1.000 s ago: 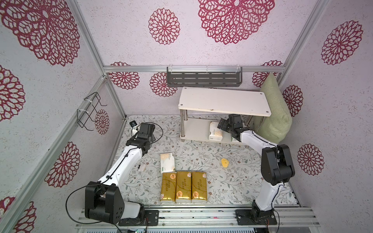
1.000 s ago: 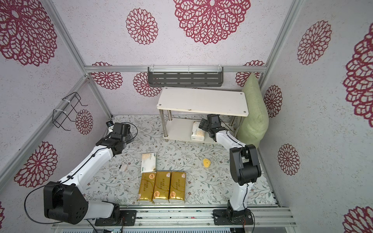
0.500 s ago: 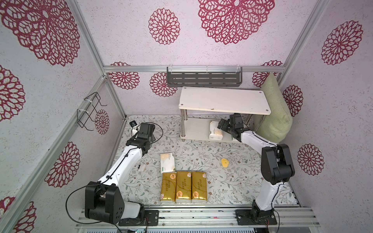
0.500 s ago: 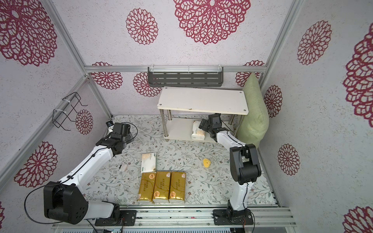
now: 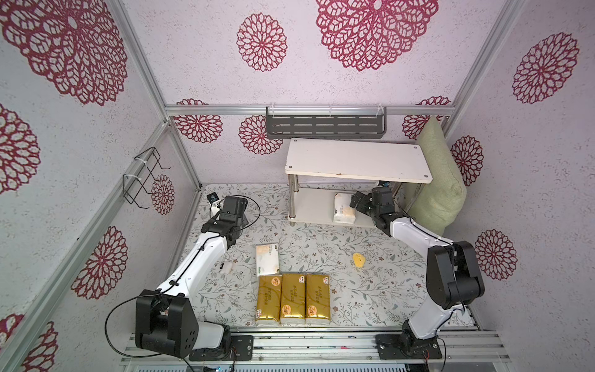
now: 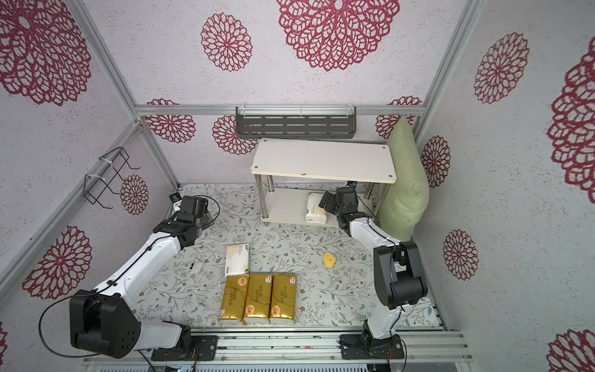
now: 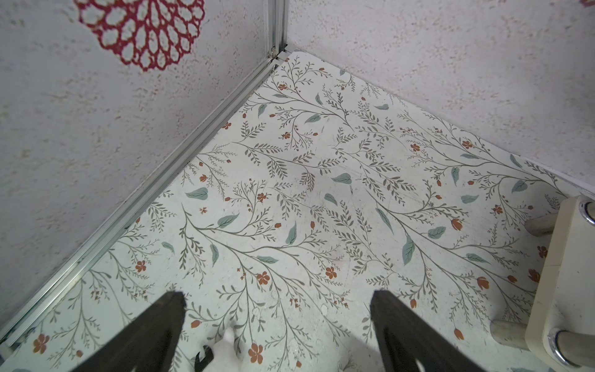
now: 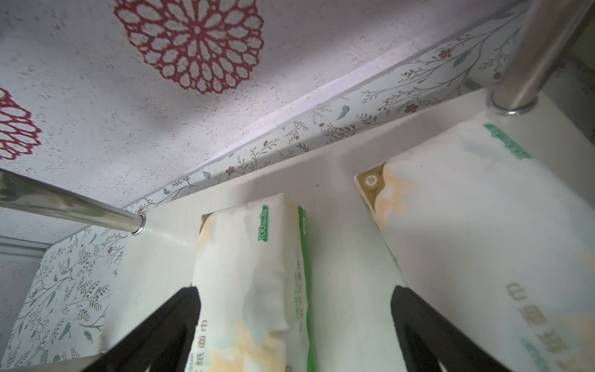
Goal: Place the tissue boxes on the shelf by color
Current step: Adjust the shelf at the center of the board, then adjust the box of tissues on the shelf.
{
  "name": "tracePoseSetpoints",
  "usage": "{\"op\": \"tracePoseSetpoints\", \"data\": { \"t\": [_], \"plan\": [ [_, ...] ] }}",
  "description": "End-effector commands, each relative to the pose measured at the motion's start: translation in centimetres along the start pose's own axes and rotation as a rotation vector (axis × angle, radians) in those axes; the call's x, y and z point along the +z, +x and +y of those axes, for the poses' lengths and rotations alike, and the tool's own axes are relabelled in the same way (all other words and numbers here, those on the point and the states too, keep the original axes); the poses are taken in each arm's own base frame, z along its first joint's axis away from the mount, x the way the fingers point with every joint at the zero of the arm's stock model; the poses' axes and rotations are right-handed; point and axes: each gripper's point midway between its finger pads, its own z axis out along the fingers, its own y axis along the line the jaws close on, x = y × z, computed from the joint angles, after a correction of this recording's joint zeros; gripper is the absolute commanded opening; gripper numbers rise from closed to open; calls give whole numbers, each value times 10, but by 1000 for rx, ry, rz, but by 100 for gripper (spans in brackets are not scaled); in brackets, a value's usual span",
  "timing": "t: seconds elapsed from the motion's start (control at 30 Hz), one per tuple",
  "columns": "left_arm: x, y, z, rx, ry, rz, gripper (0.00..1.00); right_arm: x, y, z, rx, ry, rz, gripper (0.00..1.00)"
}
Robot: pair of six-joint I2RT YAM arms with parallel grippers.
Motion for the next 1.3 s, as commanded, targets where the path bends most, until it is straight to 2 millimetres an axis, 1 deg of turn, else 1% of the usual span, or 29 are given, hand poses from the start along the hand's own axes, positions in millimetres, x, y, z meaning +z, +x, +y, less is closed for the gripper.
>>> {"op": "tracePoseSetpoints", "data": {
  "t": [0.0, 0.1, 0.2, 0.3, 0.37, 0.43, 0.5, 0.6, 0.67, 0.73, 0.9, 1.03, 1.27],
  "plan": [
    [-8, -5, -5, -5, 18, -18, 97, -18, -17, 20, 4, -60, -51, 99],
    [-9, -4, -7, -1, 23, -17, 97, -23, -7, 20, -27, -42, -39, 98],
    [-11, -2, -11, 12, 30, -18, 97, -32, 1, 10, -88, 3, -35, 97],
    [-10, 0, -12, 21, 27, -18, 97, -47, 3, -1, -183, 34, -56, 98],
    [-8, 2, -13, 26, 24, -17, 98, -60, 1, -6, -272, 40, -93, 99],
    [-7, 3, -14, 28, 26, -12, 97, -68, -2, -14, -361, 73, -114, 99],
    [-6, 4, -16, 29, 27, -9, 97, -74, -8, -25, -427, 131, -129, 99],
    [-6, 4, -17, 30, 30, -9, 97, -78, -16, -38, -482, 169, -152, 99],
    [-5, 4, -17, 29, 28, -10, 97, -76, -19, -43, -516, 172, -157, 99],
    [-6, 4, -17, 30, 27, -11, 97, -69, -19, -47, -539, 175, -140, 99],
    [-7, 3, -14, 34, 19, -14, 97, -52, -23, -61, -535, 195, -119, 99],
    [-10, 1, -11, 38, 12, -21, 97, -48, -31, -72, -516, 209, -127, 99],
    [-8, 2, -12, 41, 12, -18, 97, -40, -34, -86, -502, 235, -121, 99]
  ]
}}
